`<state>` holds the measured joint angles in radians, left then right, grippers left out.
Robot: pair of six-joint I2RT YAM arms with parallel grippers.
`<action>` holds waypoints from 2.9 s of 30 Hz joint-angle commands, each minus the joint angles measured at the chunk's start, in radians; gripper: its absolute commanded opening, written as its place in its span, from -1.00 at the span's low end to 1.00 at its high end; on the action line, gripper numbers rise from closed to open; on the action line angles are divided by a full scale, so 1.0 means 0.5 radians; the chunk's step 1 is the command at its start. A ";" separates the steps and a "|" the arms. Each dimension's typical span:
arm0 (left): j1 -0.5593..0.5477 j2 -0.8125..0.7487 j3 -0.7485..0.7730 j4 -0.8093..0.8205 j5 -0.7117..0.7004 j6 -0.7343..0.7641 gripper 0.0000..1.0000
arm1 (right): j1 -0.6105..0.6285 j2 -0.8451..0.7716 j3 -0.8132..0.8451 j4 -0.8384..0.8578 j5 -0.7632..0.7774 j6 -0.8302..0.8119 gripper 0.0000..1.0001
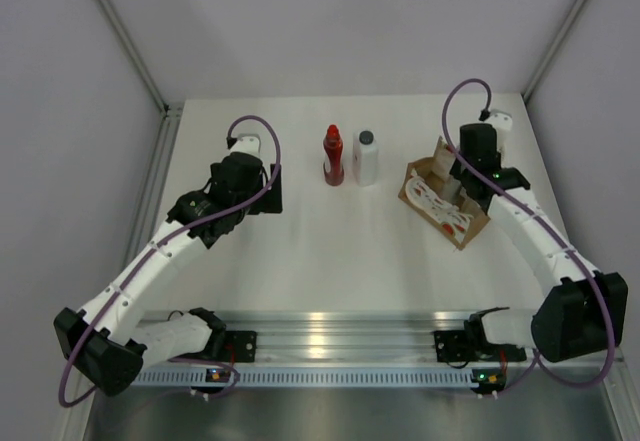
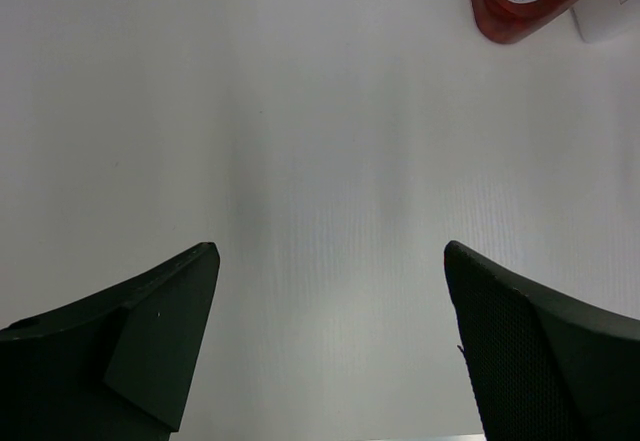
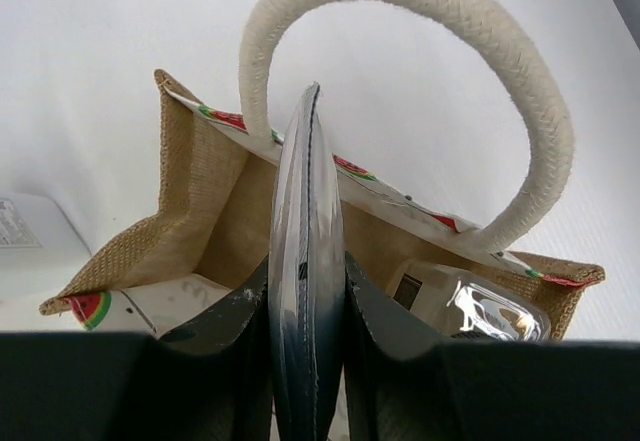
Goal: Take the personal care products out of the canvas bag
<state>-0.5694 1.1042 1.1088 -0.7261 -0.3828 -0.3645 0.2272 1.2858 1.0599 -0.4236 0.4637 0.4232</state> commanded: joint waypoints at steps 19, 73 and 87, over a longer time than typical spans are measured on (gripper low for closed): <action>0.000 -0.134 -0.002 0.026 -0.348 -0.056 0.96 | 0.729 0.051 0.948 0.163 -0.320 -0.524 -1.00; 0.022 -0.371 -0.058 0.130 -0.266 -0.084 0.96 | 1.175 0.856 0.823 0.909 -0.424 -0.552 0.80; -0.103 -0.079 0.163 0.338 0.747 -0.283 0.97 | 0.412 -0.399 0.080 -0.263 -0.017 0.068 0.75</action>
<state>-0.5755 1.0374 1.1423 -0.6579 -0.1257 -0.4568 0.4976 1.1675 1.1675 -0.3275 0.3664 0.3634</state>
